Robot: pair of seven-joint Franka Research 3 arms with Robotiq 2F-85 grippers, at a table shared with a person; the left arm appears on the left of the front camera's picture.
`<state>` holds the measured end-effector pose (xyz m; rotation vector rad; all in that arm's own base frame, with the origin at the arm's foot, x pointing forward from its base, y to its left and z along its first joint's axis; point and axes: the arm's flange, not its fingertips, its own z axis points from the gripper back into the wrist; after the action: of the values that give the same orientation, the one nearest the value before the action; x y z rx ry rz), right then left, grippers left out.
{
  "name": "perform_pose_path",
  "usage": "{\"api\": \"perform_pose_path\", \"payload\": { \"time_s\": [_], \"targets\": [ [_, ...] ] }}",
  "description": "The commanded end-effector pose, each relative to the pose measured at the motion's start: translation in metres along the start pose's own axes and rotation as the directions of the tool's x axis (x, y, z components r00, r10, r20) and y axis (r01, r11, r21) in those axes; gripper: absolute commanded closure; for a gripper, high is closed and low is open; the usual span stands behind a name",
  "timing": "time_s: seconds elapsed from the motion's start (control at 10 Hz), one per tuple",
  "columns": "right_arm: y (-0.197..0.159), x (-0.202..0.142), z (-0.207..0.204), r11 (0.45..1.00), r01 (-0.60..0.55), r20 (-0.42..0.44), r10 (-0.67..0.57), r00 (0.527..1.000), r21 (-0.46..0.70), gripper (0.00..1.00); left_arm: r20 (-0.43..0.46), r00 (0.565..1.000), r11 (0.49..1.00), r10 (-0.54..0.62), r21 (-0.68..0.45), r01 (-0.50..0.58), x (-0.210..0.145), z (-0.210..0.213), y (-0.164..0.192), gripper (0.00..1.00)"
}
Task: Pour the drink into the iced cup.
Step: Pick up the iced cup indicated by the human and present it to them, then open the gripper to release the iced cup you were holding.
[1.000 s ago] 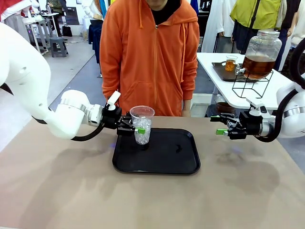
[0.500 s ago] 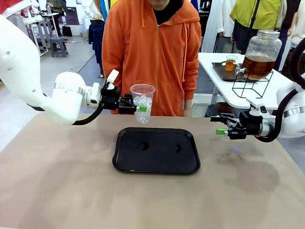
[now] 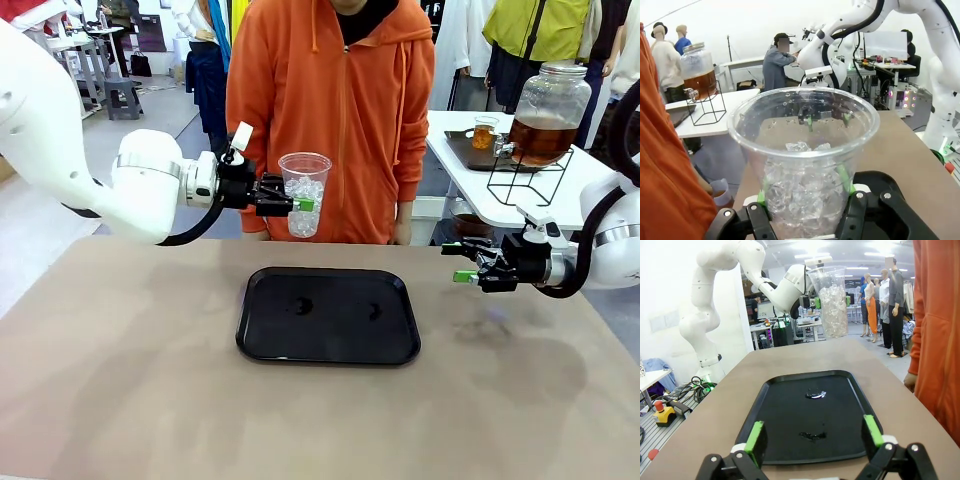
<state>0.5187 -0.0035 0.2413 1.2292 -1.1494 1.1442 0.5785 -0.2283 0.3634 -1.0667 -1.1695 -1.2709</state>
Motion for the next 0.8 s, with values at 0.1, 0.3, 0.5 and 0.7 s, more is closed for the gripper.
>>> {"api": "perform_pose_path", "payload": {
  "time_s": [0.1, 0.3, 0.5, 0.7],
  "targets": [
    [-0.0006, 0.0027, -0.0006, 1.0, -0.006, 0.005, 0.006, 1.0, -0.002, 0.0, -0.002, 1.0, 1.0, 0.006, -0.004, -0.006, -0.0033, 0.0002, -0.0022, 0.39],
    [-0.0006, 0.0027, -0.0006, 1.0, -0.006, 0.005, 0.006, 1.0, -0.002, 0.0, -0.002, 1.0, 1.0, 0.006, -0.004, -0.006, -0.0033, 0.0002, -0.0022, 0.39],
    [-0.0006, 0.0027, -0.0006, 1.0, -0.006, 0.005, 0.006, 1.0, -0.002, 0.0, -0.002, 1.0, 1.0, 0.006, -0.004, -0.006, -0.0033, 0.0002, -0.0022, 0.39],
    [-0.0006, 0.0027, -0.0006, 1.0, -0.006, 0.005, 0.006, 1.0, -0.002, 0.0, -0.002, 1.0, 1.0, 0.006, -0.004, -0.006, -0.0033, 0.0002, -0.0022, 0.39]
  ]
}}
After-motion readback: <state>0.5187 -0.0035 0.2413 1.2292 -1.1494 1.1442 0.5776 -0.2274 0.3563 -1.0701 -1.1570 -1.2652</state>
